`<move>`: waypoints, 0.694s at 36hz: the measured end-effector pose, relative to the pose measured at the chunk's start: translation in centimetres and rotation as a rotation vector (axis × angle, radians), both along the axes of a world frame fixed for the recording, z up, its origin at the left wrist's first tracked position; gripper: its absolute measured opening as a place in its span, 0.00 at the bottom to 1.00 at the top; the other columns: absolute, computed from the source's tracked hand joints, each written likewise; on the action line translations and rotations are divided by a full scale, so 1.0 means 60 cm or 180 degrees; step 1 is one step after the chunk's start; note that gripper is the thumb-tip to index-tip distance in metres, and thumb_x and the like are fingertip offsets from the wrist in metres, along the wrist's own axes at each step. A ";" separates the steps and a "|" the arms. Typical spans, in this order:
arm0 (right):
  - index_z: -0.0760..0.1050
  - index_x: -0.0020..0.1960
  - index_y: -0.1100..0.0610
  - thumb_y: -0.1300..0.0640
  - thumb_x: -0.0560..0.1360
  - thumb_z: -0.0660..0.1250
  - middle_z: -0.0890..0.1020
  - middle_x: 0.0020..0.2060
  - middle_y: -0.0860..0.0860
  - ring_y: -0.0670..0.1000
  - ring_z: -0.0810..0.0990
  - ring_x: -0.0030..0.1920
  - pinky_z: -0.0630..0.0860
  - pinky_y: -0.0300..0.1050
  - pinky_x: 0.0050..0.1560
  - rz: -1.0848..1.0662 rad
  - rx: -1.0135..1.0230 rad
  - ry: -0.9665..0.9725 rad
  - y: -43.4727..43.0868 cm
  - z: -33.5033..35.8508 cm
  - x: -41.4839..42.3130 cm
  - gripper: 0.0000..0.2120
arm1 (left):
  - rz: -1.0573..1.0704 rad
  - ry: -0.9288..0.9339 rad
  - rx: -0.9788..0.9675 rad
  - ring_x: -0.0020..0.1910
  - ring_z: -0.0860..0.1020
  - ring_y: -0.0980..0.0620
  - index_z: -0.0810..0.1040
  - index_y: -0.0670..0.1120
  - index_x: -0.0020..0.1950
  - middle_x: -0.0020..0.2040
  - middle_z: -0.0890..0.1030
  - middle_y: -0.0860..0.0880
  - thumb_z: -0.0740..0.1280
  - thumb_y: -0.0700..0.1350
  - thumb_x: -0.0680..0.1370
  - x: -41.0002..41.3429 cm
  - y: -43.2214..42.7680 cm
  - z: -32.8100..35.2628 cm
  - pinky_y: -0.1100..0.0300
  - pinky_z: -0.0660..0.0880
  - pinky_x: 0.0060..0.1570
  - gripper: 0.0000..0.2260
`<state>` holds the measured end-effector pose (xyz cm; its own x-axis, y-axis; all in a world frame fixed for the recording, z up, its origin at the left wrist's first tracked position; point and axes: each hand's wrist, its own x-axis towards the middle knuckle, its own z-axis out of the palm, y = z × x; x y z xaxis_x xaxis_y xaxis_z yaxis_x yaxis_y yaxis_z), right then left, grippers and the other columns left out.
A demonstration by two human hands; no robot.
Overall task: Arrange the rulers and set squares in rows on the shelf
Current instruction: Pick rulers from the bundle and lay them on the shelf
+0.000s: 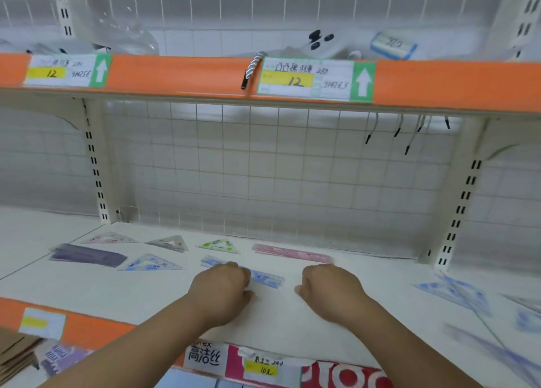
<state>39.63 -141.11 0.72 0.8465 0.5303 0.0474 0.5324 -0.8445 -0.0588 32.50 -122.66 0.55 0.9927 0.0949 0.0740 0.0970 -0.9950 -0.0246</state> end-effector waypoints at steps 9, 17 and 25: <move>0.68 0.44 0.55 0.46 0.80 0.56 0.76 0.43 0.50 0.53 0.75 0.45 0.70 0.46 0.43 -0.0309 0.0194 0.0164 -0.013 0.013 -0.081 0.13 | -0.0260 -0.0147 -0.0131 0.57 0.75 0.50 0.74 0.48 0.61 0.60 0.75 0.49 0.57 0.54 0.81 -0.053 -0.017 0.014 0.58 0.72 0.53 0.15; 0.74 0.49 0.57 0.48 0.80 0.57 0.76 0.47 0.53 0.54 0.77 0.49 0.71 0.45 0.44 -0.0563 0.0321 0.0067 -0.051 0.016 -0.145 0.14 | -0.0472 -0.0113 -0.0280 0.56 0.76 0.51 0.75 0.48 0.59 0.59 0.77 0.50 0.57 0.55 0.81 -0.089 -0.045 0.024 0.60 0.72 0.50 0.14; 0.74 0.56 0.56 0.47 0.80 0.58 0.74 0.56 0.53 0.55 0.76 0.54 0.72 0.45 0.50 -0.0826 0.0512 -0.0076 -0.108 0.016 -0.181 0.14 | -0.0708 -0.0125 -0.0314 0.56 0.76 0.51 0.75 0.50 0.59 0.58 0.77 0.51 0.58 0.55 0.81 -0.109 -0.102 0.026 0.60 0.69 0.46 0.14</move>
